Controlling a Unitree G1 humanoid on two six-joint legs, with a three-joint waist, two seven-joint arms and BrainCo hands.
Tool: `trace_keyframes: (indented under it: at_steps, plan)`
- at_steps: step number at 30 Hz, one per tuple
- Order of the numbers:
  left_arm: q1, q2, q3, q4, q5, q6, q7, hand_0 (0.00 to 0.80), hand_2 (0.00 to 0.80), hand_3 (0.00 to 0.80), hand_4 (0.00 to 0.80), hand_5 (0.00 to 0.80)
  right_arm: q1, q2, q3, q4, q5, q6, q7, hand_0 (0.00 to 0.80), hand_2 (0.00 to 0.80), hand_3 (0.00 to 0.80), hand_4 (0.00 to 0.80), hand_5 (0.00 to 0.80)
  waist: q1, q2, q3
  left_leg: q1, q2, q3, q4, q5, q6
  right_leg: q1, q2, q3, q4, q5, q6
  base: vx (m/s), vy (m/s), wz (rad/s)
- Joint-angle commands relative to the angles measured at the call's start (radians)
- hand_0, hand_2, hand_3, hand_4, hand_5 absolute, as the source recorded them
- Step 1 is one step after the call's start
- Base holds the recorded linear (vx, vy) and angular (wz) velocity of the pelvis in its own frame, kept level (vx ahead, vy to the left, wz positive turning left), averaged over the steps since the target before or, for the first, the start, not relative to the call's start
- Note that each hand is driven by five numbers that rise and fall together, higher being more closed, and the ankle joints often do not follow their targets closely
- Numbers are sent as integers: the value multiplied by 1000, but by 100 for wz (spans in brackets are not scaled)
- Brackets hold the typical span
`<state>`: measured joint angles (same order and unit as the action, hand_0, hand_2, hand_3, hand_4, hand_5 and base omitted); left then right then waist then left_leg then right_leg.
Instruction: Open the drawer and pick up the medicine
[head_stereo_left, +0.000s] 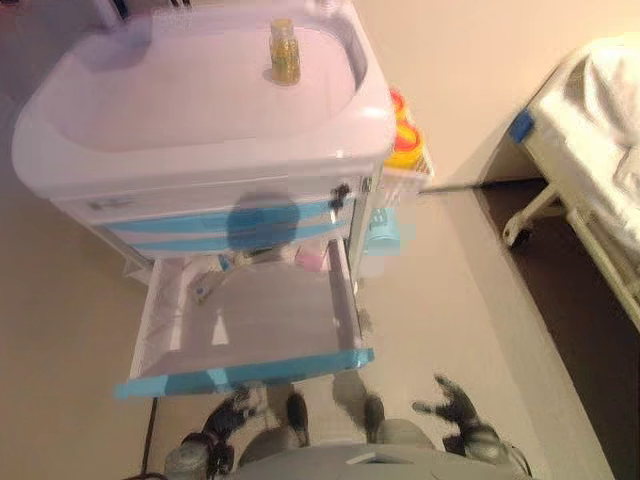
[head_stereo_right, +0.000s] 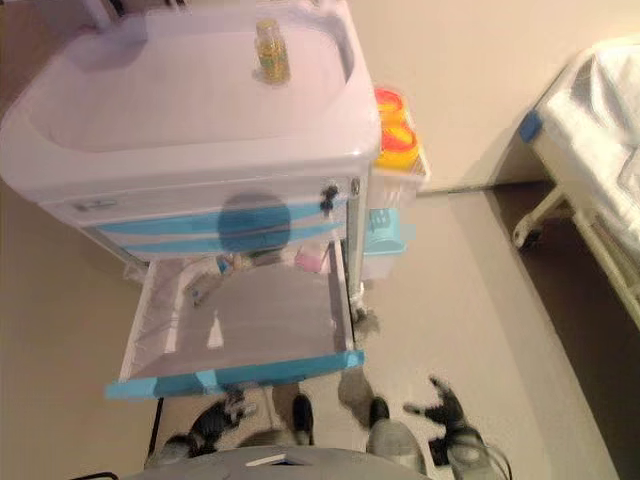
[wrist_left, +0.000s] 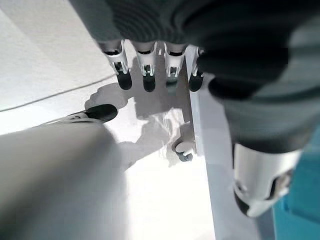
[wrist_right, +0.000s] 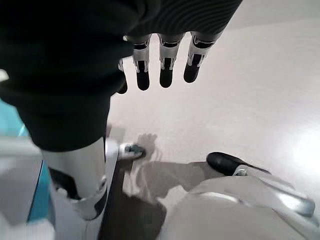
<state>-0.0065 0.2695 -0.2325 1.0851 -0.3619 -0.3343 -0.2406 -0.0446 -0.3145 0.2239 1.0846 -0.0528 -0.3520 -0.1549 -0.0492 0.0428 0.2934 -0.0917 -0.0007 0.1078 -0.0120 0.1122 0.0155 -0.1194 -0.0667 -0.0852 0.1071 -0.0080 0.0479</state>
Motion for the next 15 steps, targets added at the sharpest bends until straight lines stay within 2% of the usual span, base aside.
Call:
trace_keyframes:
  at_steps: [1,5,9,15]
  plan:
    - [-64,43,0,-110,-69,-56,26,0,0,0,0,0,-46,-52,54,-86,-3,-44,-37,0,0,0,0,0,18,-15,92,-65,-64,-22,225,-201,40,-70,1,-46,175,-77,-22,-74,-41,14]
    - [-100,80,-21,-213,17,-62,90,0,0,0,0,0,-66,-84,61,-125,49,-19,-34,0,0,0,0,0,13,-10,121,-141,-63,-18,313,-217,41,-146,0,-45,253,-96,-45,-9,0,13]
    - [-130,128,-37,-294,86,-43,142,0,0,0,0,0,-59,-115,51,-173,61,-6,-20,0,0,0,0,0,-8,-7,139,-202,-59,4,395,-240,42,-210,-1,-29,316,-113,-57,27,80,-1]
    - [-231,271,-12,-361,159,43,145,0,0,0,0,0,-20,-164,50,-257,49,-2,6,0,0,0,0,0,-62,-16,155,-290,-47,50,507,-280,53,-315,7,19,387,-114,-61,45,110,-20]
